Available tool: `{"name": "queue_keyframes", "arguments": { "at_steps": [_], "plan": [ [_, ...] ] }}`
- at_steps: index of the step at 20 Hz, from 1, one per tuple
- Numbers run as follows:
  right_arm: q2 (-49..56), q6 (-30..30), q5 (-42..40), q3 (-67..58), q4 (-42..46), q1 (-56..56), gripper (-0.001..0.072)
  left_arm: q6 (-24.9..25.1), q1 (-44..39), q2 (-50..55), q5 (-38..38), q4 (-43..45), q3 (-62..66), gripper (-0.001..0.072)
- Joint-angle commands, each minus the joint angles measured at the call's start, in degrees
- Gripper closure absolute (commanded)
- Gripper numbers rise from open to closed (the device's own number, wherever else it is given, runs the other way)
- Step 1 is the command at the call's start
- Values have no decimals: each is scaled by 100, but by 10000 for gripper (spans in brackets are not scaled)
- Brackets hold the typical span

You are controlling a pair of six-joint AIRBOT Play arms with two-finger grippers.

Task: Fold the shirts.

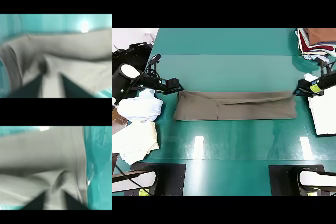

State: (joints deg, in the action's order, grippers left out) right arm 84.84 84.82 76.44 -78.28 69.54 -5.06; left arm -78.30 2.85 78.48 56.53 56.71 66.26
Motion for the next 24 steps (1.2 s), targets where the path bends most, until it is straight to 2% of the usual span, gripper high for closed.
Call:
{"name": "queue_keyframes", "arguments": {
  "at_steps": [1, 6, 7, 8, 9, 14, 18, 20, 21, 22, 23, 24],
  "plan": [
    [496, -293, 125, -474, -752, -186, 259, 35, 0, 350, -48, -61, 380, 163],
    [203, -828, 509, 46, -850, -962, 257, 35, -2, 319, 866, -101, 605, 167],
    [127, -960, 494, 293, -848, -1141, 236, 33, -2, 323, 881, -105, 605, 238],
    [101, -1036, 476, 520, -857, -1327, 166, 35, -2, 323, 892, -160, 605, 498],
    [125, -1038, 468, 739, -861, -1515, 131, 42, -4, 323, 890, -221, 605, 671],
    [667, -1493, 376, 1318, -1620, -1738, 131, 22, -566, 326, 723, -374, 605, 681],
    [992, -1554, 118, 1314, -1943, -1346, 140, -487, -1274, 348, 92, -376, 605, 681],
    [1005, -1692, -63, 1309, -2009, -1137, 336, -592, -1617, 387, -400, -413, 662, 682],
    [994, -1696, -116, 1259, -2006, -1056, 448, -590, -1805, 472, -546, -424, 767, 682],
    [994, -1705, -87, 1152, -2004, -1001, 595, -592, -1971, 590, -599, -424, 903, 682],
    [966, -1764, 9, 1010, -2009, -968, 694, -590, -2144, 754, -605, -422, 1073, 682],
    [883, -1845, 118, 887, -2046, -955, 696, -592, -2297, 938, -592, -424, 1233, 682]
  ]
}}
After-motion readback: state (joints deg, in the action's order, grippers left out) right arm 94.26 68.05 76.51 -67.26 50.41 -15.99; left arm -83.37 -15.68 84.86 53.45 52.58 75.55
